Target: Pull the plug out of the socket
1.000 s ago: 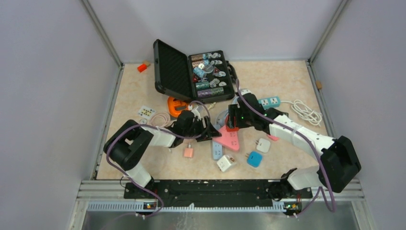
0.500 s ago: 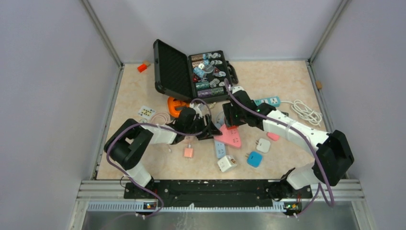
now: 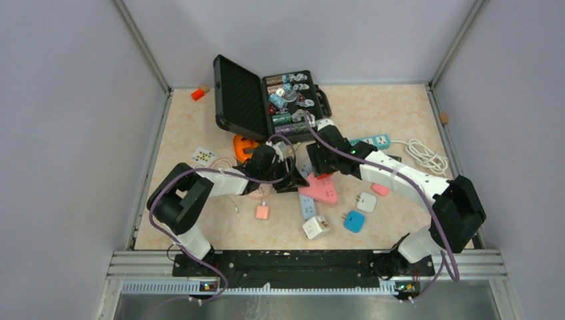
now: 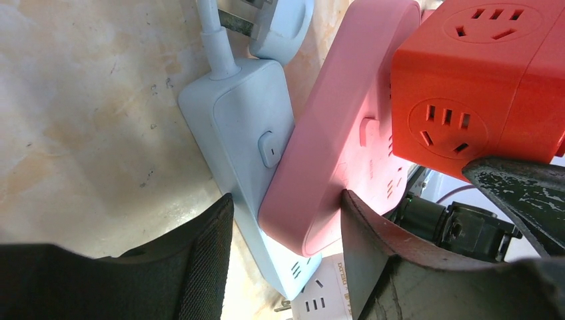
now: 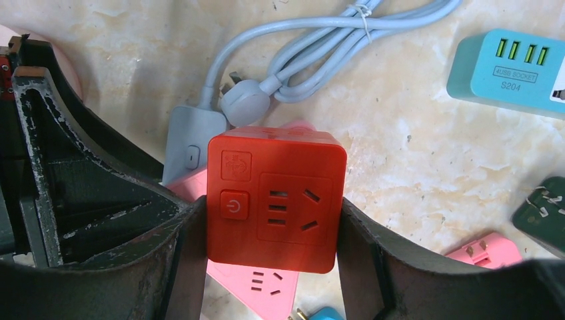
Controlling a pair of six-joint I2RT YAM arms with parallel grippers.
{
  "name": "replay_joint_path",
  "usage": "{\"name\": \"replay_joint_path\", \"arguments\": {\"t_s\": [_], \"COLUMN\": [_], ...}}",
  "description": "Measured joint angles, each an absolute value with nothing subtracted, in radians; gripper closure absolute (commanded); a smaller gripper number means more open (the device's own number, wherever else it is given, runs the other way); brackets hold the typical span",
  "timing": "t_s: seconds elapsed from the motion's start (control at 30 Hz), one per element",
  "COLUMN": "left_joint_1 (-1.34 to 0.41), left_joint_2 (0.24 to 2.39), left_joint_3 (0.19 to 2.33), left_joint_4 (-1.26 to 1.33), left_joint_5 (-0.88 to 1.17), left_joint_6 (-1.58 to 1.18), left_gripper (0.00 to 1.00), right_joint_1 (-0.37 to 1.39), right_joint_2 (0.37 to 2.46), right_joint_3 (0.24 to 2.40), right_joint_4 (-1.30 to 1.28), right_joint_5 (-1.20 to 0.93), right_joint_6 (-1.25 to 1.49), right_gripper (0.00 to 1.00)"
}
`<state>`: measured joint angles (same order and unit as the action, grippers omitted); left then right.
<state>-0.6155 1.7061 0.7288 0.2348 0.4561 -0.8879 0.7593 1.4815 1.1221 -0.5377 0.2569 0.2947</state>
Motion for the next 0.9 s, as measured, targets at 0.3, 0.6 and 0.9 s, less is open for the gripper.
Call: {"name": "replay_joint_path", "arguments": {"t_s": [0.3, 0.6, 0.9], "left_joint_1": [-0.614, -0.613, -0.611], "left_joint_2": [1.705, 1.704, 1.681], "left_joint_3": [0.729, 0.727, 0.727], "left_joint_4": [0.232, 0.232, 0.223], "left_joint_5": [0.456, 0.457, 0.456], "left_joint_6": [-0.888, -0.888, -0.876], "left_gripper": [1.00, 1.00, 1.00], "right_joint_1": [0.667, 0.563, 0.390], "right_joint_2": [1.451, 1.267, 1.269], "right_joint_3": [1.119, 1.119, 1.005], "right_joint_4": [-0.530, -0.341, -0.359], "right_joint_5": [0.133, 0.067, 0.069], "right_joint_6": [0.332, 0.362, 0.511], "right_gripper": [1.00, 1.00, 1.00]}}
